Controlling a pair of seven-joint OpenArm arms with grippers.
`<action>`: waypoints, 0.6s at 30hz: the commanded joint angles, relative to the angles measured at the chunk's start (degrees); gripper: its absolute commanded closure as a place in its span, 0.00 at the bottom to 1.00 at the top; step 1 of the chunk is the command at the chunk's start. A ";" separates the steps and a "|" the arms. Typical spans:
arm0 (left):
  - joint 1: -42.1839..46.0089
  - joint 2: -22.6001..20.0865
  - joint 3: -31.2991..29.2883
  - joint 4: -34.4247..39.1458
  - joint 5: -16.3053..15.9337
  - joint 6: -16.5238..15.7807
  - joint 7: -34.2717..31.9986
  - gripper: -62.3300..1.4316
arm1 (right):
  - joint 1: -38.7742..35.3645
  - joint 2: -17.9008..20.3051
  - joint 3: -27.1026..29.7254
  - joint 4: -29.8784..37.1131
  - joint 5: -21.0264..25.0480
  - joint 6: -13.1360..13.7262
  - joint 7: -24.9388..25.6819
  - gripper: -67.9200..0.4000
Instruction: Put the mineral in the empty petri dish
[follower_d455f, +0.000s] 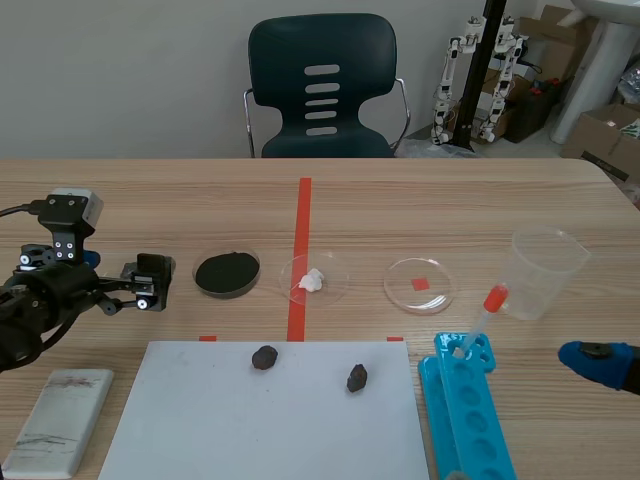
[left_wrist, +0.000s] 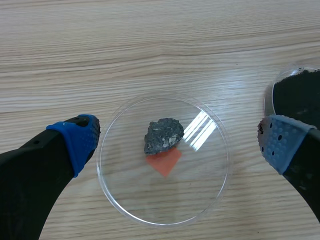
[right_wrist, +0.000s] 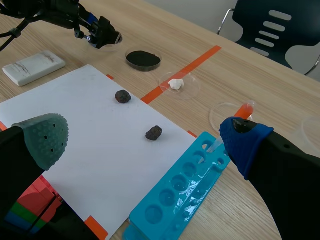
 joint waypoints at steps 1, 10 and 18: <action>-0.94 -1.14 -0.42 0.83 -0.37 -0.04 -0.83 0.00 | -0.11 0.00 0.15 0.50 0.61 0.04 0.85 0.06; 1.29 -3.02 -0.42 3.63 -1.16 -0.04 -0.83 0.00 | -0.11 0.00 0.15 0.50 0.61 0.04 0.85 0.06; 3.85 -3.45 -0.42 6.69 -1.31 -0.02 -1.51 0.00 | -0.11 0.00 0.15 0.50 0.61 0.04 0.85 0.06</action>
